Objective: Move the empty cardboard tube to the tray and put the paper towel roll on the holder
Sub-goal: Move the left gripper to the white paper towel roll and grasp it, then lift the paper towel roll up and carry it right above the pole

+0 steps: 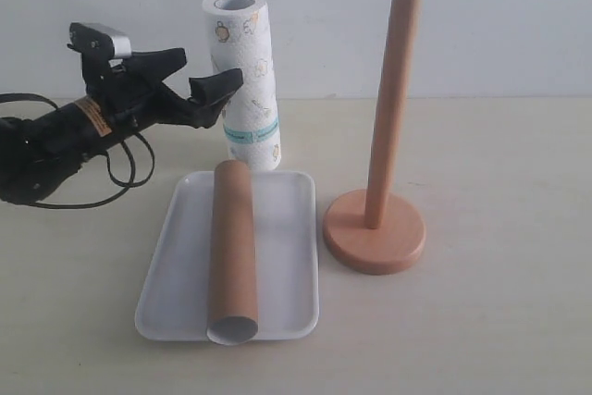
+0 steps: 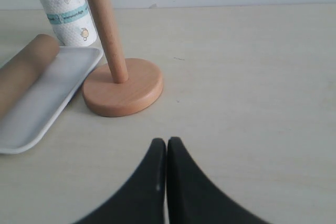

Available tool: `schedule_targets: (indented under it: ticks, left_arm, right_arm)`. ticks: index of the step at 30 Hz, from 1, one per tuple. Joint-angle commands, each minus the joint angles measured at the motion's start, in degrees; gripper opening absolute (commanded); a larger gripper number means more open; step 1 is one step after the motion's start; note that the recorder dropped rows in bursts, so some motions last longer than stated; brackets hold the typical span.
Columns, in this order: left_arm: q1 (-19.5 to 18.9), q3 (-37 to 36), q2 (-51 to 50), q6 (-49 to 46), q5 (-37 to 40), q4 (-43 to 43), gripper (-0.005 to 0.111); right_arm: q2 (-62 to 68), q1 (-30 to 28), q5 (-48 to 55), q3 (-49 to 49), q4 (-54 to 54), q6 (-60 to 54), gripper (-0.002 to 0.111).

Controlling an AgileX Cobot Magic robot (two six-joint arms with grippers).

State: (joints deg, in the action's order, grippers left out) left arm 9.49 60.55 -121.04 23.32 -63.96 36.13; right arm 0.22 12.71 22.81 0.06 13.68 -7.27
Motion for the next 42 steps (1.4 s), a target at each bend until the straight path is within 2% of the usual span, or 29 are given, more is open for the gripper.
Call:
schedule_targets:
  ticks: [1,8,12,34,37,42]
  left_arm:
    - [2.55,2.50,-1.32,-1.24,2.07,1.44,0.102]
    - [3.36,5.89,-2.42,-2.61,6.54,-4.04,0.102]
    - [3.36,8.06,-2.42,-2.73,8.91,-4.17,0.102]
    - [3.84,17.44,-10.50,-1.47,8.02,-3.69,0.101]
    - [3.84,18.32,-10.91,0.12,8.11,-3.69,0.092]
    - [3.84,19.50,-11.03,0.81,8.27,-3.79,0.051]
  right_arm:
    - [-0.22,-0.22,0.04,-0.06,-0.49,-0.18,0.000]
    - [-0.22,-0.22,0.04,-0.06,-0.49,-0.18,0.000]
    - [-0.22,-0.22,0.04,-0.06,-0.49,-0.18,0.000]
    - [-0.22,-0.22,0.04,-0.06,-0.49,-0.18,0.000]
    - [-0.22,-0.22,0.04,-0.06,-0.49,-0.18,0.000]
    - [-0.22,-0.22,0.04,-0.06,-0.49,-0.18,0.000]
